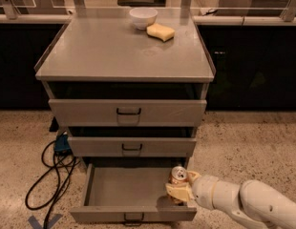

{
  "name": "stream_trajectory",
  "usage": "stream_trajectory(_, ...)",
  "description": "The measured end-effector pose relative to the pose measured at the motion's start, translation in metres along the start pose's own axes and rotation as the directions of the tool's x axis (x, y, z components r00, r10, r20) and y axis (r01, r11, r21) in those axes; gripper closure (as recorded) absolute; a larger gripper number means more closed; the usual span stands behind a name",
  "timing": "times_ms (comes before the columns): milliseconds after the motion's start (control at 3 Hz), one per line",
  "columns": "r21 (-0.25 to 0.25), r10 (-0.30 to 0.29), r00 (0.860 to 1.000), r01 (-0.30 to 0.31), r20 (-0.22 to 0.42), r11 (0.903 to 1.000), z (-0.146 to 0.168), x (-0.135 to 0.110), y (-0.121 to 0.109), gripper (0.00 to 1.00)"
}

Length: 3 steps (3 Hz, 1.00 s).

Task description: Place orange can into bottom drawer

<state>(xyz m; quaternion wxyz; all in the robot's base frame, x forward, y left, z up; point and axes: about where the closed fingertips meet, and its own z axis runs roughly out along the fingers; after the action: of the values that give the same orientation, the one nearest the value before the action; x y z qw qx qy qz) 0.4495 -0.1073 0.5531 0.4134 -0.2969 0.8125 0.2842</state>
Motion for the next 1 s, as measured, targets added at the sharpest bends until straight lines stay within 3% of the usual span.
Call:
stream_trajectory(333, -0.045, 0.069, 0.998, -0.069, 0.007, 0.9966, 0.017, 0.028, 0.009, 1.0)
stream_trajectory(667, -0.021, 0.09, 0.994, -0.089, 0.056, 0.9958, 0.023, 0.033, -0.002, 1.0)
stream_trajectory(1000, 0.036, 0.054, 0.978, -0.062, 0.199, 0.9974, 0.047, 0.011, -0.026, 1.0)
